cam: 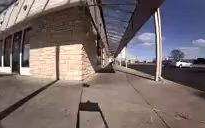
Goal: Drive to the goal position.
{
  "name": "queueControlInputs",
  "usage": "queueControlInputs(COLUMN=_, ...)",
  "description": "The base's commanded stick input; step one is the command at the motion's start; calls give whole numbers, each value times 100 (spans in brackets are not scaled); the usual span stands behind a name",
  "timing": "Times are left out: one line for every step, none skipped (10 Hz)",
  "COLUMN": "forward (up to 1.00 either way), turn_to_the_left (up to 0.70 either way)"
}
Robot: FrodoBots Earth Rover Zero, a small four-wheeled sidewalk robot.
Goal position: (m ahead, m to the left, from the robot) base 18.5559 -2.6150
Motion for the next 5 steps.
queueControlInputs(forward=0, turn_to_the_left=45)
queueControlInputs(forward=0, turn_to_the_left=45)
queueControlInputs(forward=0, turn_to_the_left=45)
queueControlInputs(forward=0, turn_to_the_left=45)
queueControlInputs(forward=0, turn_to_the_left=45)
